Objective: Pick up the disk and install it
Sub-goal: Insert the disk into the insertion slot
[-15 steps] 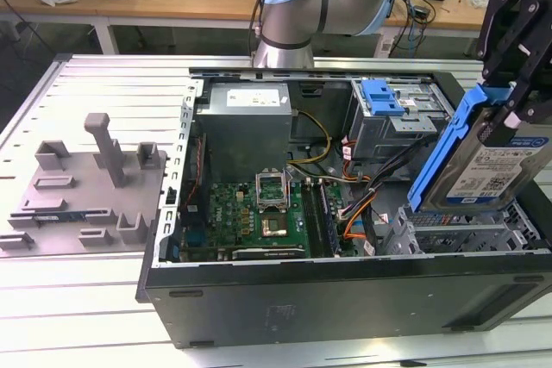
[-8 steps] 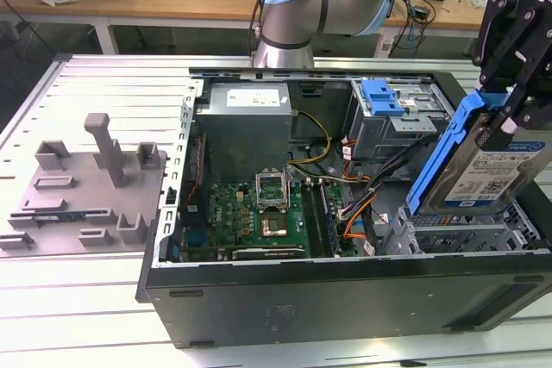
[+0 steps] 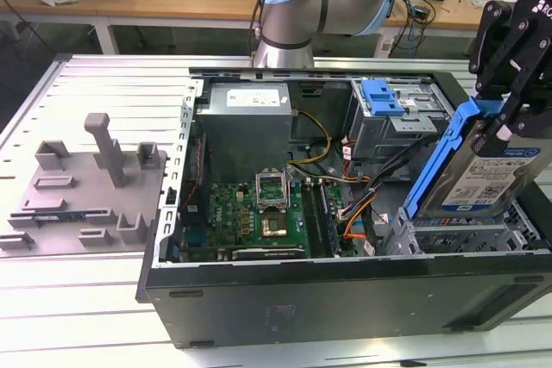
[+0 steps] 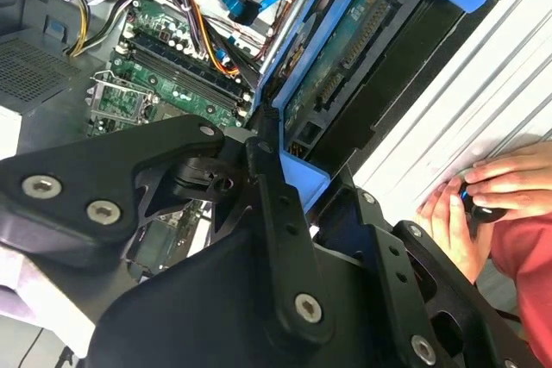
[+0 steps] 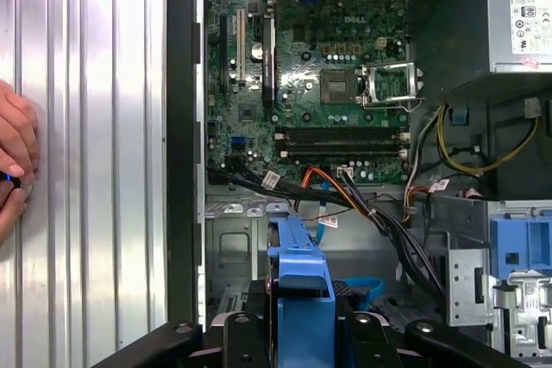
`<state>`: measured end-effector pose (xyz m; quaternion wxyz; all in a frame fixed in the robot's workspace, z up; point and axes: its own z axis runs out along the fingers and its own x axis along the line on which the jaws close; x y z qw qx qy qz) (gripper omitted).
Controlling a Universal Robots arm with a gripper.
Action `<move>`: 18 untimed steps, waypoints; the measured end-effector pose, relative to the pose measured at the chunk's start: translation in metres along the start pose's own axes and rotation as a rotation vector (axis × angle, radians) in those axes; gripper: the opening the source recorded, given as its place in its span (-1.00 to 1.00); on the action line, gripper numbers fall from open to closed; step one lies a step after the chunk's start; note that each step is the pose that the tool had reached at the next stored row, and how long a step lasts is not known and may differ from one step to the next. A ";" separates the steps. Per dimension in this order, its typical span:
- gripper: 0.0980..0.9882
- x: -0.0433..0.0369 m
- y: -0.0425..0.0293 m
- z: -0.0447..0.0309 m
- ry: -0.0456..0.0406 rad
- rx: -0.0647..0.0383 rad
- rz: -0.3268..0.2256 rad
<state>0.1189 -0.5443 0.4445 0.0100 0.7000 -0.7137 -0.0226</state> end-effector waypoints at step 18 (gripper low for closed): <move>-0.39 0.0003 0.0001 -0.0066 0.0021 0.000 0.000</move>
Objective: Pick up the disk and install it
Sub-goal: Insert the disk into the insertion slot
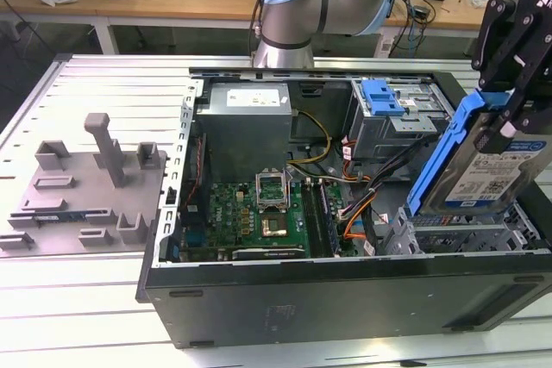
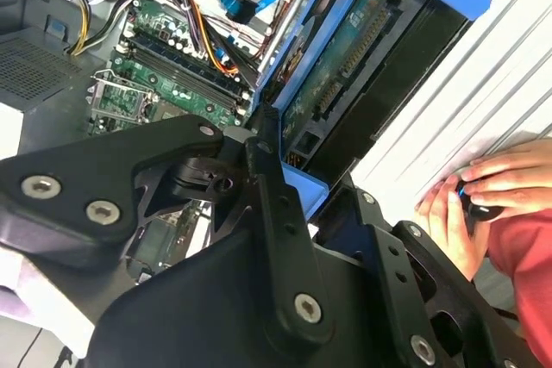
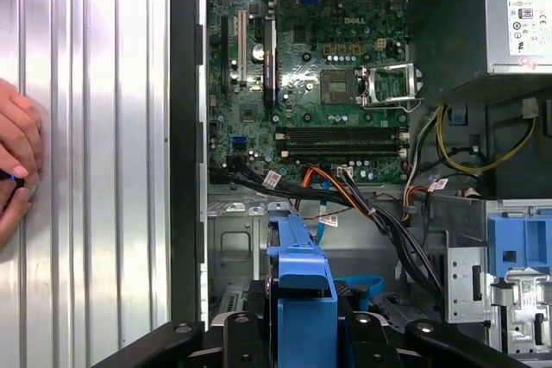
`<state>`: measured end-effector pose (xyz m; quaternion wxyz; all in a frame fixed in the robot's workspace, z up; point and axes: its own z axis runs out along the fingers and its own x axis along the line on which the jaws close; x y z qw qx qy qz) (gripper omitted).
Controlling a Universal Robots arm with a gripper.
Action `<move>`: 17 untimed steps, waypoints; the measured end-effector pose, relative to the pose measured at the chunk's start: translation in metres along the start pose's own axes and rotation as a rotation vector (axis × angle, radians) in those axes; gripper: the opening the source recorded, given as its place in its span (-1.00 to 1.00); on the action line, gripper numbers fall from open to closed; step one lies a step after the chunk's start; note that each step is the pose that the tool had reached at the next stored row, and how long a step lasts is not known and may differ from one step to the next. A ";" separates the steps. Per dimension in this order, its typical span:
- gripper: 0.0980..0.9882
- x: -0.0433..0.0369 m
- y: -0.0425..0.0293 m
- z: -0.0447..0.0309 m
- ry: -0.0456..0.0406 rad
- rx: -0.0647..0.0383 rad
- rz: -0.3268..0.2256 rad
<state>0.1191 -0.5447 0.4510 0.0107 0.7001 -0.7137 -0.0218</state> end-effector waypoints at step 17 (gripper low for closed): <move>-0.39 0.0027 -0.0011 0.0228 0.0055 0.000 0.000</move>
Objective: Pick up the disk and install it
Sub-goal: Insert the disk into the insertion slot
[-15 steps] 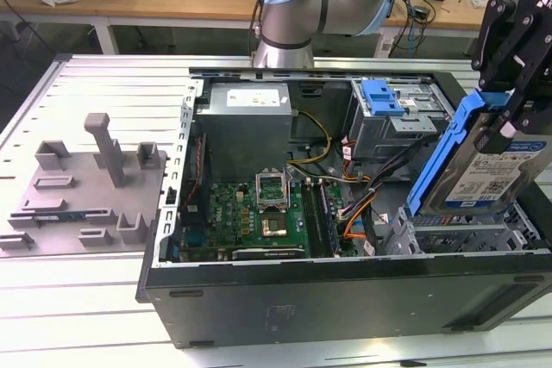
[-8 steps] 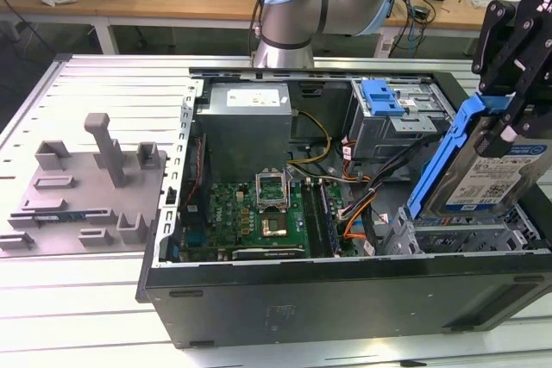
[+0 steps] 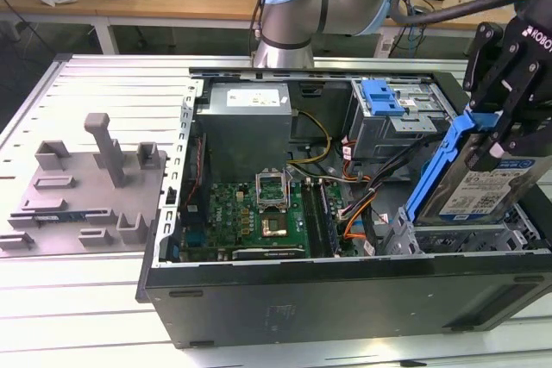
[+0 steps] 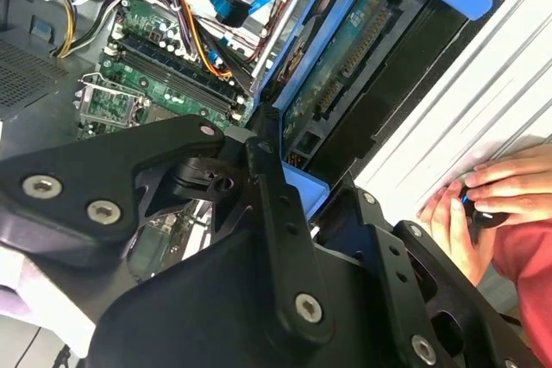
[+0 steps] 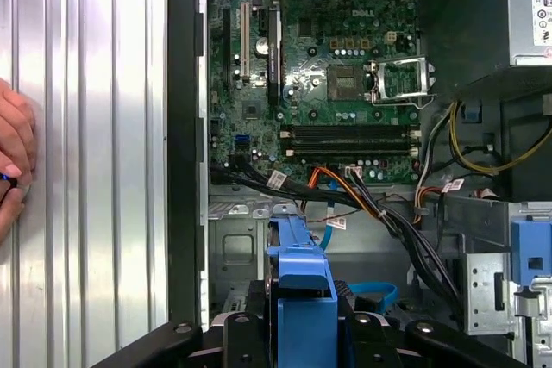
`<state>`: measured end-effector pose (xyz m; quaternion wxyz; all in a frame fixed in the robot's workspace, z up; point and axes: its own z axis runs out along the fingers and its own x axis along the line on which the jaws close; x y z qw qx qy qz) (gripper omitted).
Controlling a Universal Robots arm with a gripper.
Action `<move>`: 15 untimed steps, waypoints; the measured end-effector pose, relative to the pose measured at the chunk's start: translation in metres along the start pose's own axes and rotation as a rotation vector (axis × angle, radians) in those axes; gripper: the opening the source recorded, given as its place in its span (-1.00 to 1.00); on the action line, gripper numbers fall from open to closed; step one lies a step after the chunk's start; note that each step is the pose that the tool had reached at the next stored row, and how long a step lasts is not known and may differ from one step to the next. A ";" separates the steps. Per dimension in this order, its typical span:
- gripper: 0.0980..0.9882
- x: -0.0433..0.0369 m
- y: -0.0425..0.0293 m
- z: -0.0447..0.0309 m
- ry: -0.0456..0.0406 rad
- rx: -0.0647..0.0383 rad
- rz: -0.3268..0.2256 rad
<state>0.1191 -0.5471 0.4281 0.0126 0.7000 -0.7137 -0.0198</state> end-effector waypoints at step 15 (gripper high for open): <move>-0.39 0.0012 -0.0016 0.0348 -0.0001 0.000 0.000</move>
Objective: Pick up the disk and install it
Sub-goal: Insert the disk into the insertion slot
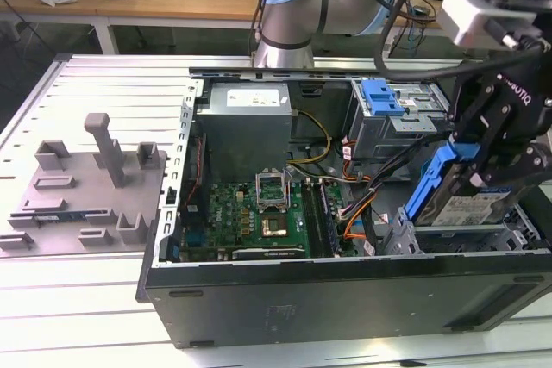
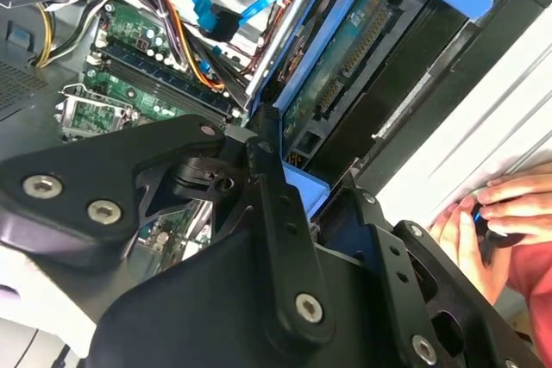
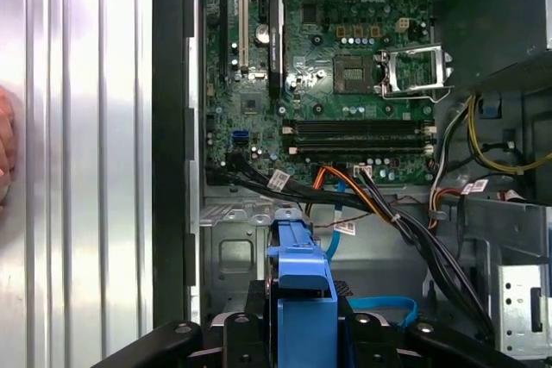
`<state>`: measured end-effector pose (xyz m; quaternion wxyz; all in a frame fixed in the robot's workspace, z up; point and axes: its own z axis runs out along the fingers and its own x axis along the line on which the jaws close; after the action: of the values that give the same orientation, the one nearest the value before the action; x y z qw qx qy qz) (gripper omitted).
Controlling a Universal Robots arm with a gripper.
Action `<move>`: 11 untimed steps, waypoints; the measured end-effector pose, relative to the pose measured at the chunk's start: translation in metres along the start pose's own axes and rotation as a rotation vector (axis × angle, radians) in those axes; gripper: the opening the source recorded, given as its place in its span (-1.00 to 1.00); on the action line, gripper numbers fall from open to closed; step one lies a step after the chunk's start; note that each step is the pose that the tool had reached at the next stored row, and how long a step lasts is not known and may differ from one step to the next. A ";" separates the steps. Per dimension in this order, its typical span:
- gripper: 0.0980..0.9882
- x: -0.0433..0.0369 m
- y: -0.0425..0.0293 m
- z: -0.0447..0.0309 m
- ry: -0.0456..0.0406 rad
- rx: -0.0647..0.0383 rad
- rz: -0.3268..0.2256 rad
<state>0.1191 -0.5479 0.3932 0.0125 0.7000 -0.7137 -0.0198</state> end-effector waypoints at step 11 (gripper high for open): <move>-0.09 0.0000 -0.0003 0.0069 0.0000 0.000 0.000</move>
<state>0.1191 -0.5479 0.3863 0.0125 0.7001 -0.7137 -0.0198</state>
